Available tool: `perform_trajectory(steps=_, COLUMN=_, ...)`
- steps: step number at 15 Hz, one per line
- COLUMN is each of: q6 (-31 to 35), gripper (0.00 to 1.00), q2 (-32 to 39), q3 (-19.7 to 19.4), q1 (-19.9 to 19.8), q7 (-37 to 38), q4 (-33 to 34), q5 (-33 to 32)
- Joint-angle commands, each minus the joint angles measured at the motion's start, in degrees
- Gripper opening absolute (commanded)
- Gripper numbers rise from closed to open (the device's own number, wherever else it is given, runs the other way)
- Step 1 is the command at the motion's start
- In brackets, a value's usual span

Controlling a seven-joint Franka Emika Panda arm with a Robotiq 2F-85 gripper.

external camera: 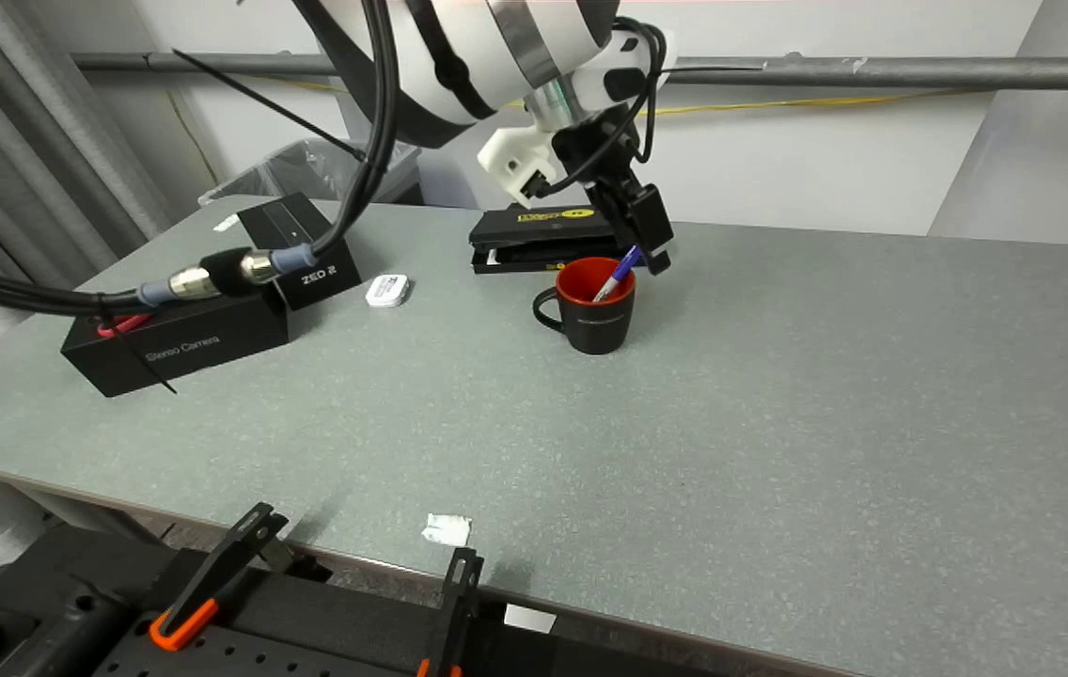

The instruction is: Take the blue pen out of the black and red mug

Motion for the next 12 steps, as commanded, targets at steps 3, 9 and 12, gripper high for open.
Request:
perform_trajectory(steps=3, q6=2.1, gripper=0.33, q2=2.5, q3=-2.9, q1=2.9, q7=3.0, q4=1.8, q5=-0.7)
perform_trajectory(steps=9, q6=1.6, gripper=0.00, q2=2.6, q3=-3.2, q1=3.4, q7=2.9, q4=2.1, q5=-0.2)
perform_trajectory(steps=12, q6=1.4, gripper=0.02, q2=2.1, q3=-2.9, q1=3.2, q7=2.4, q4=1.8, q5=0.1)
